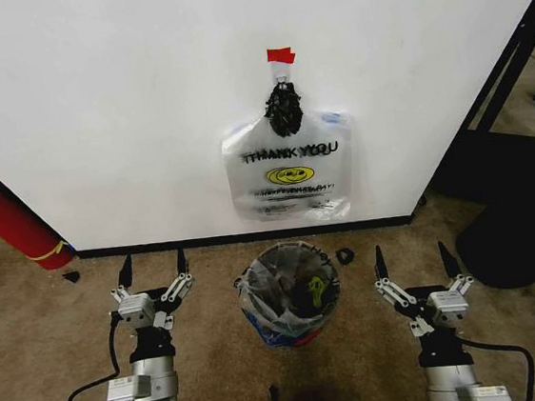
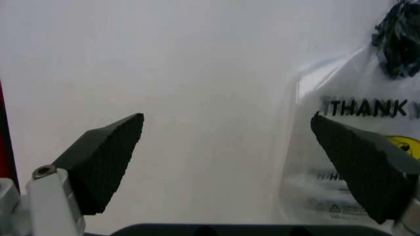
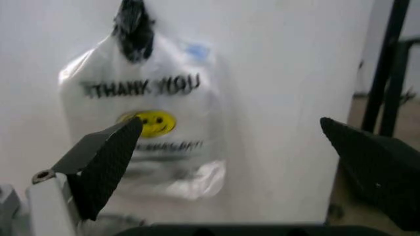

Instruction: Pick up the garbage bag from the wall and place it over the trash bin.

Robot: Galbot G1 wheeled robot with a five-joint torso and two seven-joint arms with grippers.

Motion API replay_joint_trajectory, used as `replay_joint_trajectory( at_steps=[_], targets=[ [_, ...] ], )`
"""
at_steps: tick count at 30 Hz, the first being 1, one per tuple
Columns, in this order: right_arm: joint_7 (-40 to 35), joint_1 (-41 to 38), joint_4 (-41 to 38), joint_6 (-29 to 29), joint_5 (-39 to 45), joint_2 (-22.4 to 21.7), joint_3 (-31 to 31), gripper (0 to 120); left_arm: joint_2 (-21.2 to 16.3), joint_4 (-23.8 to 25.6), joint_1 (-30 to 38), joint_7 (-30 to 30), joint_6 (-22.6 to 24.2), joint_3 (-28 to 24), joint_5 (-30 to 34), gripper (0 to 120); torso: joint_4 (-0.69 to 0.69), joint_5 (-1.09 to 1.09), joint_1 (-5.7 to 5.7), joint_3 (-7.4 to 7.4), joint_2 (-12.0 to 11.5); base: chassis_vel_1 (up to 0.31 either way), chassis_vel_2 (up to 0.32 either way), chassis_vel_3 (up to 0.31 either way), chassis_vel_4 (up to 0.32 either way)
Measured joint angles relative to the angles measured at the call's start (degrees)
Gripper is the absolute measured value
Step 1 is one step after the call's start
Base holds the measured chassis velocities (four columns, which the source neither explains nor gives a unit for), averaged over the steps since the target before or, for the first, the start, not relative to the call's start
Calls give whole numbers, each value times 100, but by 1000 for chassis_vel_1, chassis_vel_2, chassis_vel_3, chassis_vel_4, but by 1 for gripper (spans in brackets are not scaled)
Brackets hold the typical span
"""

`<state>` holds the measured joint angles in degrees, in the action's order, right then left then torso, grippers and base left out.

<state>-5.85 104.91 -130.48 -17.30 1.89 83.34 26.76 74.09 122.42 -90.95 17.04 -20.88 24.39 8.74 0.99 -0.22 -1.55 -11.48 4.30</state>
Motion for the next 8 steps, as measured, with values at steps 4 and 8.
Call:
replay_joint_trajectory(
  at_steps=[4,8],
  targets=[
    [227,121,-37,213,584,-441,48,100,38,-100,50,1,-30,-1,-7,100,1,0,0,0,0,0,0,0,0],
    [575,376,-66,715,1949,-1470,177,100,135,-193,80,4,-106,4,-14,100,-1,1,0,0,0,0,0,0,0]
  ],
)
